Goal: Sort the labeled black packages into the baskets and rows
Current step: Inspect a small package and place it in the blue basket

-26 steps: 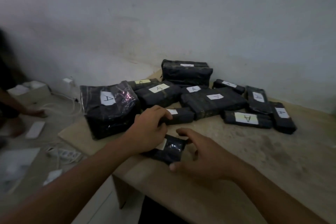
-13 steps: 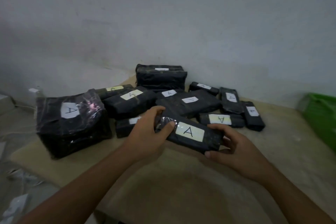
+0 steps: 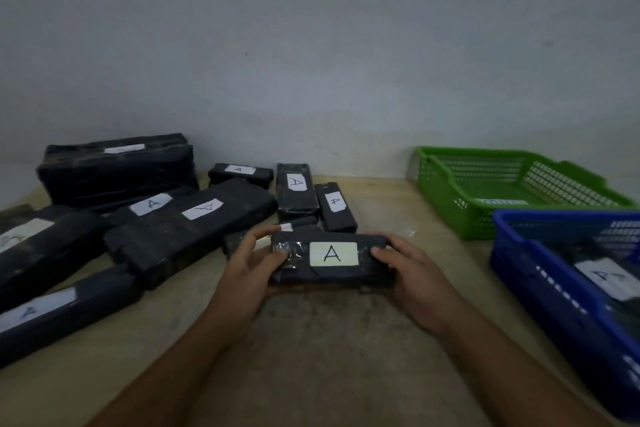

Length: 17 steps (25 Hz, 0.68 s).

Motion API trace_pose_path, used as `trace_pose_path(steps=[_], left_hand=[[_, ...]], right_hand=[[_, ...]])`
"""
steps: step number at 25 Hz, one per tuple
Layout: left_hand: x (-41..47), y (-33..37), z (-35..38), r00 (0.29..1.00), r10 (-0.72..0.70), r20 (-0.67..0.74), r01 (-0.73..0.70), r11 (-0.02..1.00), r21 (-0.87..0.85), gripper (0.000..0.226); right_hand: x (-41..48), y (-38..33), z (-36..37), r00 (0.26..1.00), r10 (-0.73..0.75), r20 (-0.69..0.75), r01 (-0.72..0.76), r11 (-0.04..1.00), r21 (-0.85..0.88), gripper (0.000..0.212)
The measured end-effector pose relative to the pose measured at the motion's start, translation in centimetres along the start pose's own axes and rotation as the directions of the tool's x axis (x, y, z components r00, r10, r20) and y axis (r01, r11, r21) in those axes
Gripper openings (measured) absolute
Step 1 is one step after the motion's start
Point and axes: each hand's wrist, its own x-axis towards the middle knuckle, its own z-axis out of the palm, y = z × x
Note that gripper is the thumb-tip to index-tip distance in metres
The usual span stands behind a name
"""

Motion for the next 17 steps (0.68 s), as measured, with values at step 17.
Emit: trace_pose_path(steps=[17], left_hand=[[1.0, -1.8, -0.9, 0.987, -0.012, 0.161, 0.000, 0.998, 0.071, 0.034]], right_hand=[[-0.7, 1.2, 0.0, 0.984, -0.175, 0.029, 0.178, 0.964, -0.198, 0.015]])
